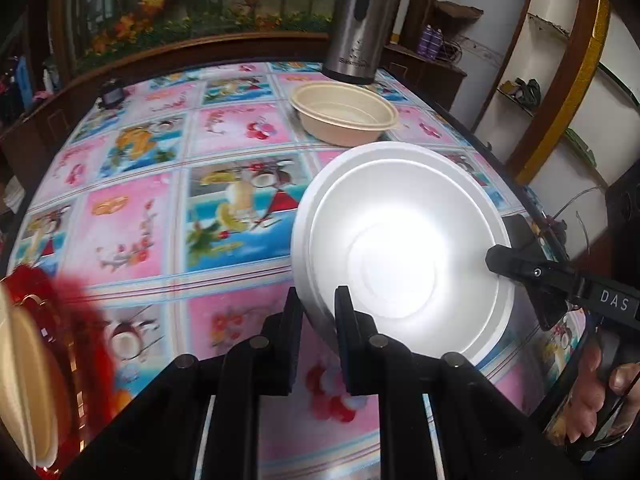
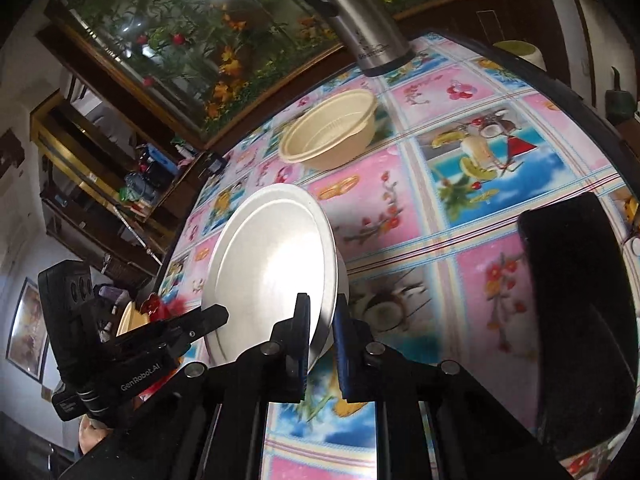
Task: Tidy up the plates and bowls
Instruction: 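Lift the white bowl and lower it onto the stack with the right tool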
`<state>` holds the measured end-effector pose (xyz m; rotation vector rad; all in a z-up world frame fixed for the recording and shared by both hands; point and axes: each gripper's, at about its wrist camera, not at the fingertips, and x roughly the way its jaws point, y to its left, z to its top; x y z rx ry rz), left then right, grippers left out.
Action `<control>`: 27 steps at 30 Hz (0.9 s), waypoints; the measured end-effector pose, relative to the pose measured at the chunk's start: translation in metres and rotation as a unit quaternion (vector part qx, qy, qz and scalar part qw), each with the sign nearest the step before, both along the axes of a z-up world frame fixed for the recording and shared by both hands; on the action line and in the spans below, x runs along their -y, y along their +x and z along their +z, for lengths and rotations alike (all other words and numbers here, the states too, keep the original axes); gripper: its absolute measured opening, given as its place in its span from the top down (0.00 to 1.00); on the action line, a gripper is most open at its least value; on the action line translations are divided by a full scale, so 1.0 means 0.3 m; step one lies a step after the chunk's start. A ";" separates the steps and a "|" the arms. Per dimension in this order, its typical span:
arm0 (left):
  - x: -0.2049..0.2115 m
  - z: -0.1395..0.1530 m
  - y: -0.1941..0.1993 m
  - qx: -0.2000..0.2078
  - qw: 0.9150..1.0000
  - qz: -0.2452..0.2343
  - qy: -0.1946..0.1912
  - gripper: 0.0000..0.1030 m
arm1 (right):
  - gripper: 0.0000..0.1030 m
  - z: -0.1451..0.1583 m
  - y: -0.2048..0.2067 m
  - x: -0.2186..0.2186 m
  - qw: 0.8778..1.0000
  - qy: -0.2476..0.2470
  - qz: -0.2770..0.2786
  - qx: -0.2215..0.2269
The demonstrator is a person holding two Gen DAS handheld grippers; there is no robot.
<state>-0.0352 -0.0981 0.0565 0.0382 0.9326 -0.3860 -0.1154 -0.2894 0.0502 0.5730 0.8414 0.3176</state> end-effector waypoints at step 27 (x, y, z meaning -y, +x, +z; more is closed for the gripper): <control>-0.690 0.304 -0.320 0.105 0.980 0.165 -0.023 0.70 | 0.88 0.333 0.055 -0.691 0.976 -0.009 0.205 0.069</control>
